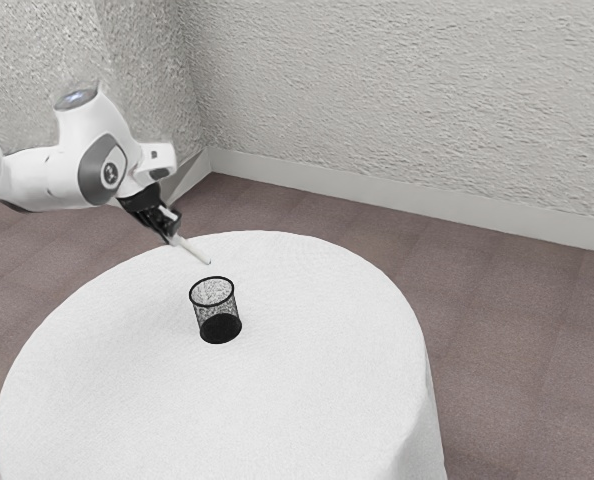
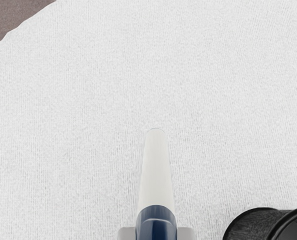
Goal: Take the marker out of the pen holder and place it to the left of the pen holder.
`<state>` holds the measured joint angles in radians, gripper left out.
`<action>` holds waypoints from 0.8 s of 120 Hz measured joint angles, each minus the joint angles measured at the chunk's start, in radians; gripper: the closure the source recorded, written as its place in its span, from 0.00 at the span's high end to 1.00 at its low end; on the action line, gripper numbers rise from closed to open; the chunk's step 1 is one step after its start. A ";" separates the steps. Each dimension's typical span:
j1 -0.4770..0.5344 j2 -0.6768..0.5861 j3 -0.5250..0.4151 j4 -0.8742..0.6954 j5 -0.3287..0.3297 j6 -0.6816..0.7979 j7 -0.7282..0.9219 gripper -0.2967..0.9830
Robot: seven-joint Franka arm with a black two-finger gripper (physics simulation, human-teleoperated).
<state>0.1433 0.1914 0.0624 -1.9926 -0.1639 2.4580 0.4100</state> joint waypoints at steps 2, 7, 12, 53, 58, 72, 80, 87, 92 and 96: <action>0.000 0.007 0.000 -0.001 -0.018 0.012 0.011 0.15; 0.004 0.024 0.000 -0.002 -0.069 0.040 0.043 0.15; 0.009 0.040 0.000 -0.002 -0.115 0.065 0.076 0.15; 0.034 0.168 -0.002 0.008 -0.373 0.212 0.367 0.15; 0.036 0.176 -0.002 0.008 -0.382 0.219 0.397 0.15; 0.044 0.184 -0.004 0.010 -0.403 0.224 0.477 0.34; 0.045 0.184 -0.005 0.010 -0.410 0.223 0.518 0.45; 0.044 0.183 -0.005 0.010 -0.413 0.222 0.550 0.53; 0.045 0.179 -0.006 0.010 -0.415 0.221 0.571 0.57; 0.044 0.178 -0.006 0.010 -0.416 0.220 0.587 0.60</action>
<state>0.1876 0.3692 0.0568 -1.9823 -0.5797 2.6781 0.9967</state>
